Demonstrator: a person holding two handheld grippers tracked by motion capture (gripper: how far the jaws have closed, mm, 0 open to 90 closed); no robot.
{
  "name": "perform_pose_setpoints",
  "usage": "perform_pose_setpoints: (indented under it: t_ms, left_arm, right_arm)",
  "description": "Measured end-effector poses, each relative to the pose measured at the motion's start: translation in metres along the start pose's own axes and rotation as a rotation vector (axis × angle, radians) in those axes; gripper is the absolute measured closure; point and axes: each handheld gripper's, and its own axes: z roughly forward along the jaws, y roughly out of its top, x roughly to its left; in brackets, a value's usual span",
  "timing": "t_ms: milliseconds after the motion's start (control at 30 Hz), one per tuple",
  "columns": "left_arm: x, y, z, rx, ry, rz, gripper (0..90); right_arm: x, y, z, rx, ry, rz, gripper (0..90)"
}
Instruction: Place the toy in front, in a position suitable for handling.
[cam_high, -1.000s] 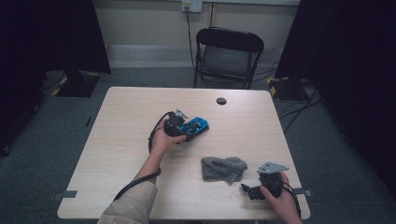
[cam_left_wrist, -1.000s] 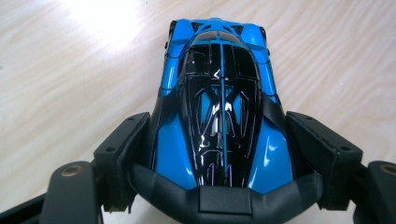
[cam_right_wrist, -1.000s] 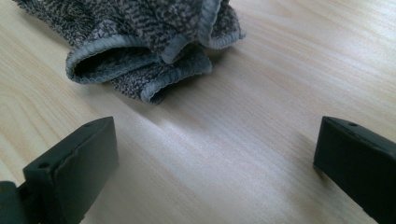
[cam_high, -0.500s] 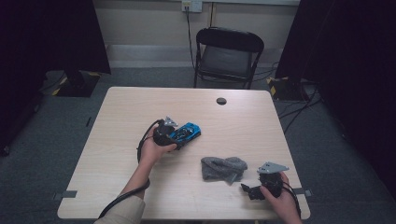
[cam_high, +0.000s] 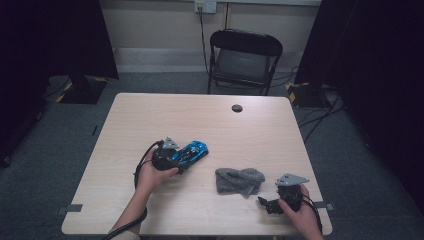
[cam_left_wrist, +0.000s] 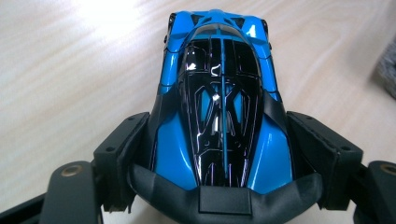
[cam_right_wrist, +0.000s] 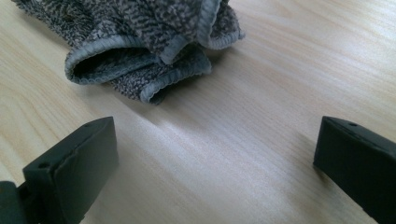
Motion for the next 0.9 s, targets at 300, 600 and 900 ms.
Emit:
perform_pose_setpoints:
  t_ms: [300,600,900]
  left_arm:
    - [-0.005,-0.029,-0.017,0.012,0.014,0.001,24.6]
    - [-0.006,-0.042,-0.026,-0.004,0.011,-0.002,24.6]
    - [-0.004,-0.042,-0.025,-0.024,0.006,-0.003,24.4]
  right_arm:
    - [0.001,0.0,0.0,0.002,-0.004,0.007,0.0]
    - [0.0,0.009,-0.007,-0.006,0.03,-0.002,13.3]
    - [0.001,0.022,-0.016,-0.051,0.052,-0.016,14.9]
